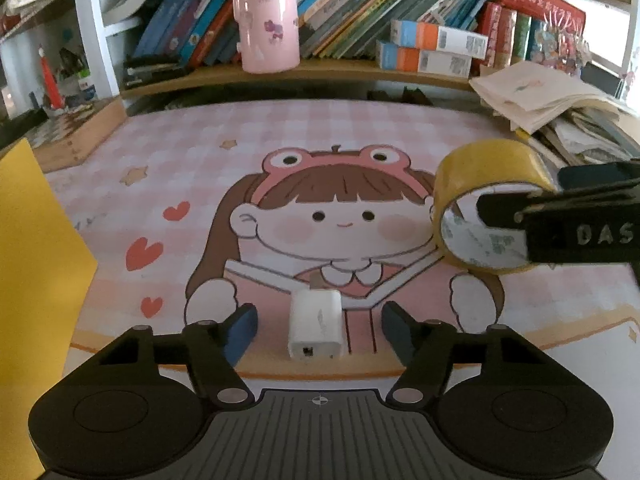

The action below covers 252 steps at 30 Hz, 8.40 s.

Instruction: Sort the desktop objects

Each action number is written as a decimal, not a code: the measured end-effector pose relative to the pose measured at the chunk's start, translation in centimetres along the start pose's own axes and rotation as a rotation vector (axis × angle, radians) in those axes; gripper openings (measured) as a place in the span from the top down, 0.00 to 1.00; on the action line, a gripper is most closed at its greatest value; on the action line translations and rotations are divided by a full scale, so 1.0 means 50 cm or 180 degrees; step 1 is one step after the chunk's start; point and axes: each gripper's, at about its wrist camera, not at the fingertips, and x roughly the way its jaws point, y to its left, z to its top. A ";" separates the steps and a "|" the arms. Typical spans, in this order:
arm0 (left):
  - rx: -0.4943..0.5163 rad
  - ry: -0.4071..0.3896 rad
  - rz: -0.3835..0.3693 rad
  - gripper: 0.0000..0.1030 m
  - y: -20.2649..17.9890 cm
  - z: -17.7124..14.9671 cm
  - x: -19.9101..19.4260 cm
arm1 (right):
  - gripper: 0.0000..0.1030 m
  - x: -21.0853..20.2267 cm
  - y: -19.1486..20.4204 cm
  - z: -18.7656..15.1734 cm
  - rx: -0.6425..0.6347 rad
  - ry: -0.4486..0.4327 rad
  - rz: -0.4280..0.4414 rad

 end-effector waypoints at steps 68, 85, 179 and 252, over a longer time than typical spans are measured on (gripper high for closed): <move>-0.0409 -0.0619 -0.0338 0.77 0.120 -0.199 -0.385 | 0.91 -0.312 0.154 -0.174 0.0444 -0.0051 0.0250; -0.0399 -0.0570 -0.0431 0.77 0.222 -0.297 -0.464 | 0.91 -0.379 0.320 -0.239 0.0446 0.0052 0.0226; -0.0598 -0.0602 0.0536 0.77 0.579 -0.086 -0.321 | 0.91 -0.063 0.706 0.141 -0.1388 -0.0111 0.0932; -0.0330 -0.0890 -0.0082 0.32 0.486 -0.358 -0.592 | 0.61 -0.465 0.663 -0.225 0.0216 -0.0451 0.0031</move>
